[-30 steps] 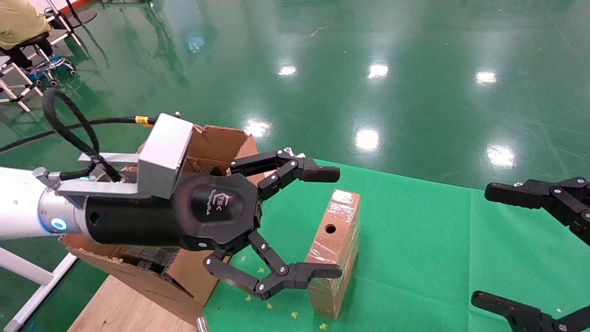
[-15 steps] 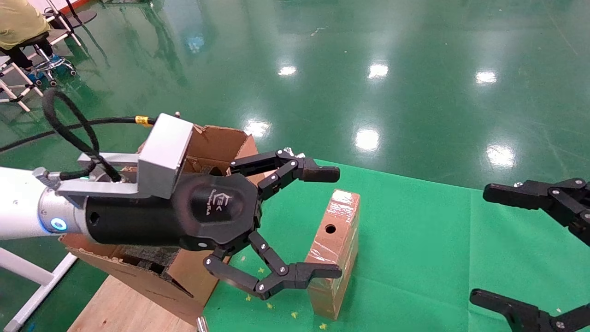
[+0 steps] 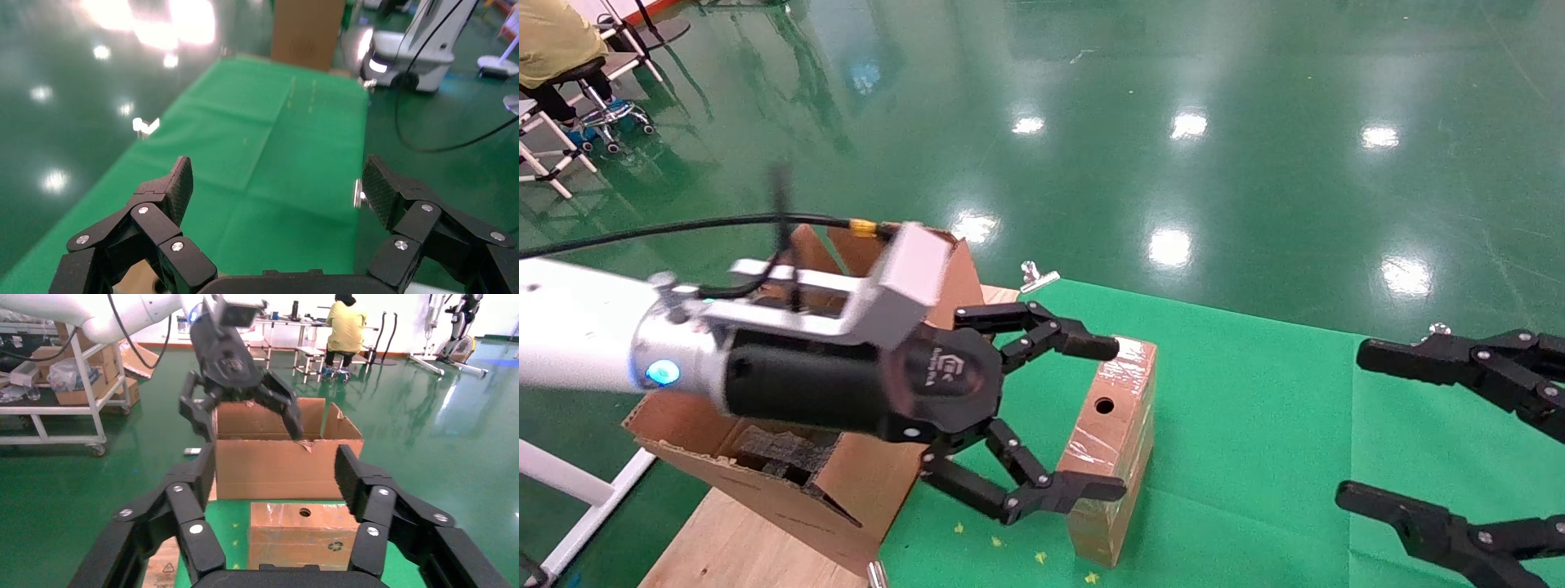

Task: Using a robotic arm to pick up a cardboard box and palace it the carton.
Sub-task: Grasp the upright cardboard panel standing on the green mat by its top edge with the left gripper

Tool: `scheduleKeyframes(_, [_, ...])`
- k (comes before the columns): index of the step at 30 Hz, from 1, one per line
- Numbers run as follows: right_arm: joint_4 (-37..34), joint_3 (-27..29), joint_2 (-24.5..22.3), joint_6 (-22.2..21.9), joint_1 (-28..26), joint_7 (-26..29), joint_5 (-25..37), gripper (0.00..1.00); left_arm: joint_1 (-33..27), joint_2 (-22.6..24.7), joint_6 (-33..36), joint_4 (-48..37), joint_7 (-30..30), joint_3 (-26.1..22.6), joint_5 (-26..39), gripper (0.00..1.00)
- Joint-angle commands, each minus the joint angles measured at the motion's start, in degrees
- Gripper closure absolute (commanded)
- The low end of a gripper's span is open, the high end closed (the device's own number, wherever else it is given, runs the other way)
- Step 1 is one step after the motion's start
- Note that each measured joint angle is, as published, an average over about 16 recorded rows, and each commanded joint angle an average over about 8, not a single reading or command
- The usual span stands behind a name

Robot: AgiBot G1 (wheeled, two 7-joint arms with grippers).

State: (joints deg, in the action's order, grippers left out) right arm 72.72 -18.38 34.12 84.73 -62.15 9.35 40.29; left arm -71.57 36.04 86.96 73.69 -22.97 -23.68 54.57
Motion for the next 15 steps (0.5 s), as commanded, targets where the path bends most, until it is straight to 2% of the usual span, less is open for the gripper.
scheduleKeyframes(1, [0.0, 0.0, 0.0, 0.0, 0.0, 0.0, 0.0, 1.0, -2.3, 0.4, 0.2, 0.0, -2.5, -1.6, 2.7, 0.0])
scheduleKeyframes(9, [0.0, 0.0, 0.0, 0.0, 0.0, 0.0, 0.0, 1.0, -9.3, 2.5, 1.5, 0.1, -15.5, -7.5, 11.6, 0.0])
scheduleKeyframes(15, [0.0, 0.0, 0.0, 0.0, 0.0, 0.0, 0.0, 1.0, -10.9, 3.1, 1.9, -0.3, -18.8, -9.2, 13.8, 0.0])
